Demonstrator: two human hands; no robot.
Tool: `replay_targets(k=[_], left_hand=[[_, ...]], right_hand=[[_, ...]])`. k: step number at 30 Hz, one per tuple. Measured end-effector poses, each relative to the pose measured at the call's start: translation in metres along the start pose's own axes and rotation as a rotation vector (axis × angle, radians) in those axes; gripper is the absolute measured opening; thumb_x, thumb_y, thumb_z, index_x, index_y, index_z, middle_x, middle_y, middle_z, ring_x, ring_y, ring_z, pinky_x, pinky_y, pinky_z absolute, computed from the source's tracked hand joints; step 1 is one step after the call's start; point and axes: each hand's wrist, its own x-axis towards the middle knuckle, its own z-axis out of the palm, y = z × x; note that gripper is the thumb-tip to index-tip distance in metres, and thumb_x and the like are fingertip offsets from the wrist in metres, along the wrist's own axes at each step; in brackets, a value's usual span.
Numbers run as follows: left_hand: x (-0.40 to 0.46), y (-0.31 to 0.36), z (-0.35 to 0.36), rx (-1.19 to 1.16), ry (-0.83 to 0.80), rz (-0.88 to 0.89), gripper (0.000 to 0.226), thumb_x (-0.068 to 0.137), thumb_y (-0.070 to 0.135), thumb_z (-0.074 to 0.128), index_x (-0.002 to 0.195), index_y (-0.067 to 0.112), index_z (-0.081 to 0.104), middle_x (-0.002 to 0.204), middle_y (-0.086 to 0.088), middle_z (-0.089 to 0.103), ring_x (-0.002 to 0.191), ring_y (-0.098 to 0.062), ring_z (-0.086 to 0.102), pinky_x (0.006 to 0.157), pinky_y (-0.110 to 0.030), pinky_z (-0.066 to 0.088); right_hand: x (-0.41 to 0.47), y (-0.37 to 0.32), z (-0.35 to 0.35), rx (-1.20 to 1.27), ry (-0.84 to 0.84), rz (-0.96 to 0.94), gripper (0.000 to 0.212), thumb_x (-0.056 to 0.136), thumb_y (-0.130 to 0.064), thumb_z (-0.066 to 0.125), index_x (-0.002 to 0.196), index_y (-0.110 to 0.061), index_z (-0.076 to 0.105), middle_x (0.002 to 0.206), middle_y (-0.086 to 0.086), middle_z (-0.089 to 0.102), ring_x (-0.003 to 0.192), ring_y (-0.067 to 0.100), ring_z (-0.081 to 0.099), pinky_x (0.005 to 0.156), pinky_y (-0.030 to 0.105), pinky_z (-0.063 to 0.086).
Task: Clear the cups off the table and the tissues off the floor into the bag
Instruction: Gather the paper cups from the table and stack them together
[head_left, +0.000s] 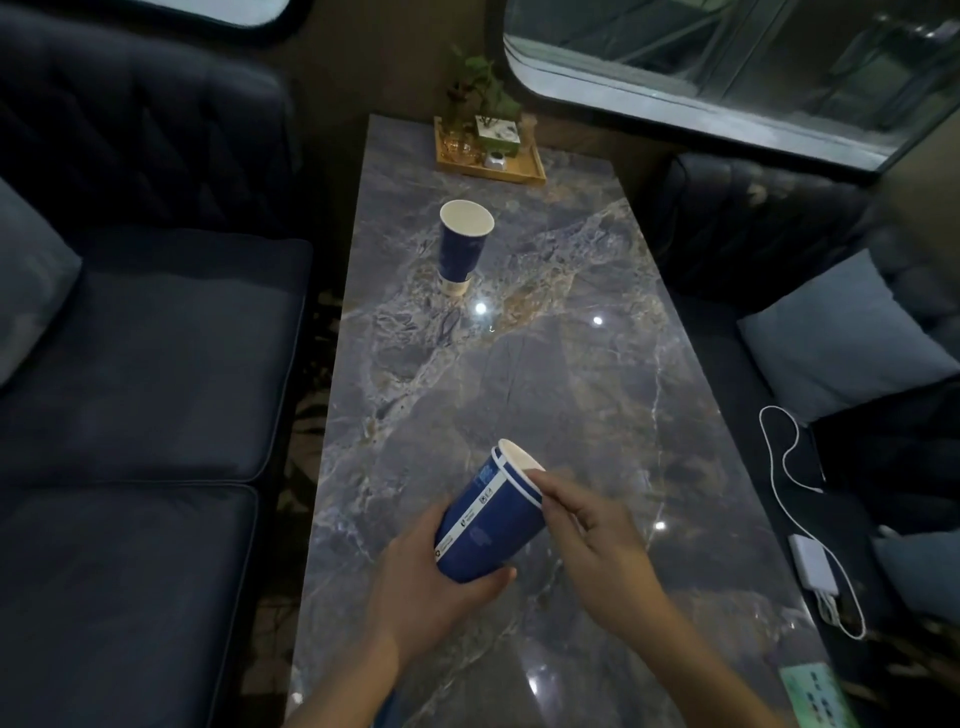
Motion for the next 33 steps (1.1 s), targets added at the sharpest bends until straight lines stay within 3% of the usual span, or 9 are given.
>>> replay_targets(k=[2,3,6,7,13,18,25,29,33], left_hand=[[-0.001,-0.002,0.001,-0.016,-0.002,-0.022,0.073,0.05,0.051,0.09,0.115,0.048,0.057,0.097,0.025,0.073,0.081,0.007,0.069,0.071,-0.025,0.059],[-0.001,-0.002,0.001,-0.015,-0.003,-0.027,0.073,0.05,0.051,0.09,0.115,0.046,0.057,0.096,0.024,0.073,0.08,0.006,0.07,0.07,-0.025,0.059],[-0.003,-0.002,0.0,-0.009,0.002,-0.031,0.067,0.05,0.051,0.09,0.109,0.041,0.06,0.09,0.022,0.074,0.075,0.005,0.07,0.062,-0.018,0.053],[-0.004,-0.002,-0.001,-0.013,0.006,-0.034,0.065,0.05,0.049,0.09,0.108,0.041,0.061,0.088,0.022,0.074,0.074,0.005,0.07,0.061,-0.016,0.052],[-0.007,-0.001,-0.007,-0.031,0.017,-0.044,0.067,0.05,0.045,0.09,0.108,0.051,0.058,0.091,0.028,0.073,0.076,0.005,0.071,0.066,-0.02,0.058],[-0.006,0.002,-0.013,-0.037,0.009,-0.062,0.065,0.05,0.048,0.09,0.104,0.057,0.055,0.091,0.034,0.07,0.076,0.007,0.07,0.066,-0.021,0.059],[0.006,0.002,-0.02,-0.039,0.003,-0.114,0.071,0.045,0.054,0.089,0.11,0.048,0.059,0.088,0.023,0.074,0.076,0.007,0.07,0.069,-0.024,0.06],[0.016,-0.002,-0.027,-0.027,0.024,-0.145,0.069,0.043,0.059,0.088,0.105,0.053,0.057,0.092,0.021,0.073,0.08,0.002,0.07,0.072,-0.029,0.061],[0.025,-0.007,-0.037,0.006,0.099,-0.153,0.072,0.041,0.064,0.085,0.105,0.043,0.06,0.093,0.018,0.071,0.08,0.001,0.068,0.068,-0.022,0.057]], right_hand=[[-0.002,-0.002,0.006,0.006,-0.025,0.018,0.054,0.096,-0.001,0.045,0.097,-0.053,0.062,0.1,-0.039,0.066,0.101,-0.01,0.061,0.084,0.008,0.045],[-0.002,-0.002,0.009,-0.015,-0.038,0.025,0.053,0.097,-0.005,0.045,0.097,-0.055,0.062,0.1,-0.037,0.067,0.1,-0.008,0.062,0.085,0.012,0.048],[-0.003,0.007,0.019,-0.157,-0.03,0.018,0.024,0.092,-0.033,0.041,0.106,-0.042,0.058,0.1,-0.01,0.07,0.093,0.014,0.064,0.082,0.042,0.052],[-0.004,0.01,0.021,-0.214,-0.035,0.01,0.023,0.091,-0.038,0.04,0.107,-0.035,0.056,0.097,-0.006,0.068,0.09,0.017,0.063,0.078,0.045,0.051],[-0.002,0.014,0.033,-0.311,0.011,-0.002,0.009,0.094,-0.031,0.044,0.096,-0.027,0.052,0.083,-0.009,0.06,0.076,0.014,0.057,0.064,0.026,0.041],[0.001,0.009,0.037,-0.25,0.001,0.077,0.01,0.098,-0.024,0.046,0.09,-0.029,0.052,0.083,-0.008,0.061,0.077,0.011,0.058,0.063,0.021,0.041],[0.015,0.005,0.039,-0.187,0.04,0.06,0.02,0.09,-0.039,0.042,0.086,-0.024,0.056,0.08,-0.009,0.062,0.074,0.011,0.058,0.065,0.035,0.049],[0.024,0.005,0.045,-0.129,0.044,0.045,0.023,0.088,-0.042,0.042,0.081,-0.023,0.053,0.076,-0.002,0.063,0.071,0.016,0.058,0.065,0.044,0.048],[0.033,0.005,0.051,-0.092,0.051,0.061,0.02,0.087,-0.048,0.038,0.087,-0.032,0.051,0.08,-0.003,0.063,0.078,0.018,0.058,0.068,0.039,0.048]])
